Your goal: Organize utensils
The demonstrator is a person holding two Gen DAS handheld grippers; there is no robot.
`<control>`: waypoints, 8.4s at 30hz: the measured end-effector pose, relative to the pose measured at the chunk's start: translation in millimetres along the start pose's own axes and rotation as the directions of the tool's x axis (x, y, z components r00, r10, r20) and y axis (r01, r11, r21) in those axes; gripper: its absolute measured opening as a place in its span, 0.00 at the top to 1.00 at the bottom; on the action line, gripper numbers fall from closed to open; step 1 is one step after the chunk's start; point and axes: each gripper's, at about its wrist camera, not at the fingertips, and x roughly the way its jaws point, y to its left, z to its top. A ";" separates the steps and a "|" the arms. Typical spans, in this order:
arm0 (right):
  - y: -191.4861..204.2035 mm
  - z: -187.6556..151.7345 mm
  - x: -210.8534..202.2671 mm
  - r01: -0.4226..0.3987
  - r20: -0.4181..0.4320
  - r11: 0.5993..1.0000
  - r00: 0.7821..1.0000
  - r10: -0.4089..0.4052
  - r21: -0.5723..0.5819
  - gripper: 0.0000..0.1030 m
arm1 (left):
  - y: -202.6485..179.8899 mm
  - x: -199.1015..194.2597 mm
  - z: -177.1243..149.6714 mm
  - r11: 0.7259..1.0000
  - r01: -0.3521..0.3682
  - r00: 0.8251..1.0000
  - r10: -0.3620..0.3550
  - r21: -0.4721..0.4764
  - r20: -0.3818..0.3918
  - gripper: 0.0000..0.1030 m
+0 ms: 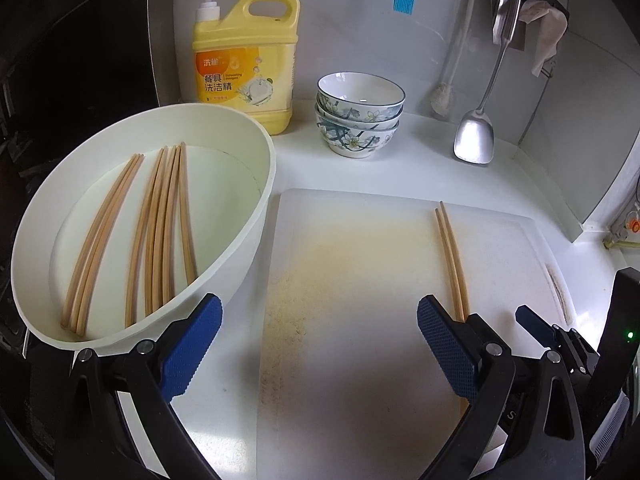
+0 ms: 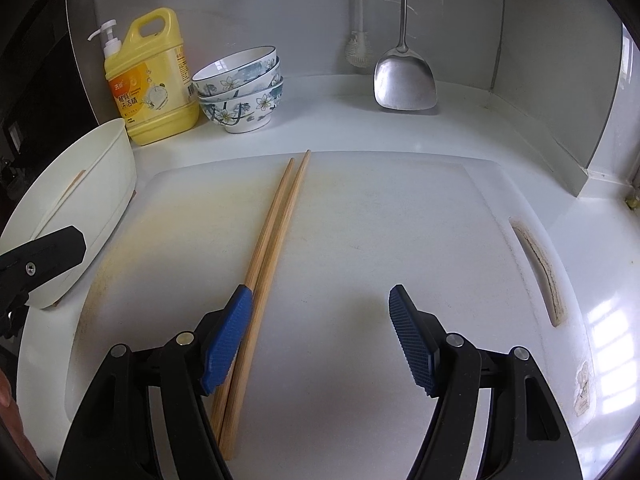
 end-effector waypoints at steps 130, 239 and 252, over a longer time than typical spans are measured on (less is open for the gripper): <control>240.1 131.4 -38.8 -0.372 0.004 0.921 0.927 0.375 -0.118 0.94 | 197.9 -41.9 93.3 0.986 -0.119 0.991 0.110 -0.117 -0.079 0.93; 216.9 128.6 -78.5 -0.315 -0.178 0.940 0.940 0.291 -0.131 0.31 | 197.9 -104.5 90.5 0.927 -0.305 0.947 0.270 -0.217 -0.174 0.06; 218.7 127.6 -78.3 -0.313 -0.177 0.941 0.941 0.289 -0.130 0.31 | 198.9 -107.7 89.1 0.926 -0.318 0.943 0.286 -0.203 -0.169 0.06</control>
